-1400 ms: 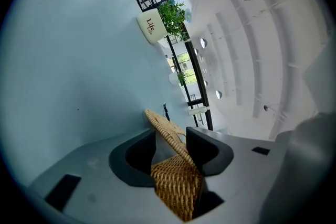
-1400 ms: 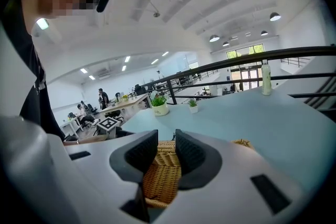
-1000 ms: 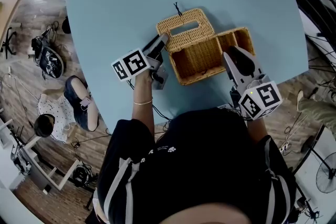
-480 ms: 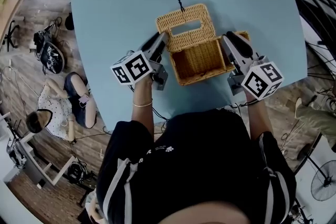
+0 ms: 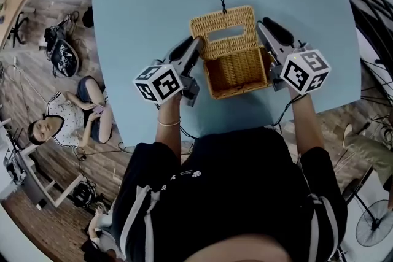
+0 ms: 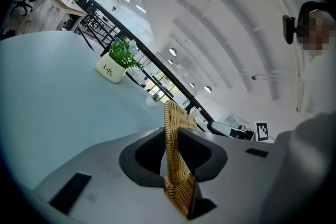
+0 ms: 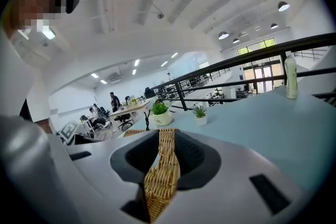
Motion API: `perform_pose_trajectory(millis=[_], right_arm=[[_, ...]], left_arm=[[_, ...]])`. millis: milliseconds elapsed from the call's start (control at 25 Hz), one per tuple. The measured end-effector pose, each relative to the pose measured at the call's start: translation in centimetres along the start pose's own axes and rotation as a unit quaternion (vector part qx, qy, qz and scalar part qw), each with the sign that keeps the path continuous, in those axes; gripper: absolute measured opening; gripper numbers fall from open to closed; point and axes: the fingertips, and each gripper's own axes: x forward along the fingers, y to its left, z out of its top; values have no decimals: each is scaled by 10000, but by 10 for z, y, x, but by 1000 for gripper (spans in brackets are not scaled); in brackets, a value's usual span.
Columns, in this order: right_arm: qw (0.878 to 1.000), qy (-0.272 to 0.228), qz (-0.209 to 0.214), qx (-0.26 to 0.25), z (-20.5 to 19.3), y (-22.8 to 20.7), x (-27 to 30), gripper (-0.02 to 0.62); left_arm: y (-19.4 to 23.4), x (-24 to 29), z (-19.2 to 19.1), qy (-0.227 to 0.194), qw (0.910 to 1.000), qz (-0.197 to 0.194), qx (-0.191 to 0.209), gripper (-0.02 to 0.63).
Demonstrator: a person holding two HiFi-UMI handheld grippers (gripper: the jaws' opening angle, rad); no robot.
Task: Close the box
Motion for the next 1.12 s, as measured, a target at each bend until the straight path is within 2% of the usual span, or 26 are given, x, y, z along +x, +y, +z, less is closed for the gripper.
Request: perform_pose_trajectory(millis=[240, 360, 400, 640, 1120], right_arm=[[9999, 45, 94, -53, -1, -6, 9, 97], [9992, 38, 356, -178, 0, -1, 11, 149], [9988, 31, 422, -234, 1, 1, 10, 149], [9969, -122, 781, -23, 4, 6, 8, 87], [9947, -136, 972, -311, 5, 20, -13, 86]], left_arm=[[-13, -8, 2, -180, 9989, -187, 395, 71], [-18, -11, 2, -208, 9972, -225, 678, 69], [-20, -12, 2, -223, 9965, -237, 766, 69], [-27, -17, 0, -378, 9921, -185, 1181, 71], [-41, -27, -4, -393, 9870, 176, 1550, 71]])
